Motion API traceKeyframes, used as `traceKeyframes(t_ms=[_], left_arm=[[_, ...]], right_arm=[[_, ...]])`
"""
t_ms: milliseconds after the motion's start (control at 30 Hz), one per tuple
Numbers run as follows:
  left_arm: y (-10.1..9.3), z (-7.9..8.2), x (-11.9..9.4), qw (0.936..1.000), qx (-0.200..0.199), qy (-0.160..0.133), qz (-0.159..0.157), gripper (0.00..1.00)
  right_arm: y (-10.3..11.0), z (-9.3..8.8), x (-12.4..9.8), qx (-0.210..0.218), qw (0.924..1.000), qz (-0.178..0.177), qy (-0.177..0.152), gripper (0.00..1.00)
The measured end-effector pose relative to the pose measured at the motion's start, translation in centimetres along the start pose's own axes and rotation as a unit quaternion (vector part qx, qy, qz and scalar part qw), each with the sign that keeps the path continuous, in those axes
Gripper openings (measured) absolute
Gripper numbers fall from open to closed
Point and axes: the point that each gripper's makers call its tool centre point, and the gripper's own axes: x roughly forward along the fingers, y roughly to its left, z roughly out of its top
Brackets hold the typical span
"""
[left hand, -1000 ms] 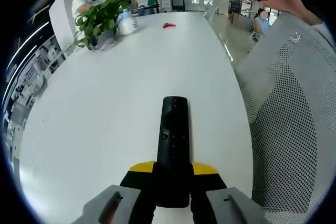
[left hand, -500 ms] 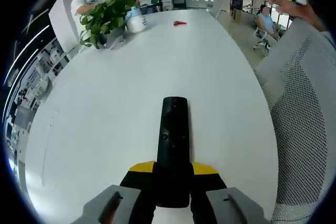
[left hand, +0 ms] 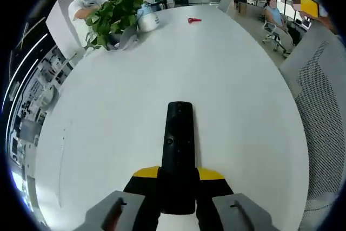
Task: Press the specified remote control buttons in sequence, fully releasing each button before pressing the next.
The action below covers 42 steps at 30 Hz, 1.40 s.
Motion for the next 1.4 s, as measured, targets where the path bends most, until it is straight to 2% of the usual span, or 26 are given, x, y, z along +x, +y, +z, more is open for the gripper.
traceKeyframes(t_ms=[467,767,1000,1067,1333,1400], left_arm=[[6.3,0.1,1.3,0.9991,0.034,0.021,0.014,0.23],[9.0,0.1,2.3,0.9982,0.044,0.038,0.014,0.23],[9.0,-0.2,3.1,0.9978,0.047,0.046,0.004,0.23],[8.9,-0.3,3.3,0.9962,0.068,0.055,0.005,0.23],[9.1,-0.1,3.4,0.9982,0.043,0.041,-0.006,0.23],[9.2,-0.2,3.5,0.9991,0.02,0.036,-0.014,0.24]], right_arm=[[0.0,-0.8,0.2,-0.005,0.9997,-0.001,0.023,0.76],[0.0,-1.2,0.5,-0.008,0.9994,-0.001,0.033,0.76],[-0.2,-1.4,0.5,-0.007,0.9992,-0.004,0.038,0.76],[-0.2,-1.4,0.5,-0.008,0.9992,-0.006,0.039,0.76],[-0.2,-1.7,0.6,-0.01,0.9988,-0.004,0.048,0.74],[-0.2,-1.7,0.6,-0.01,0.9988,-0.004,0.048,0.74]])
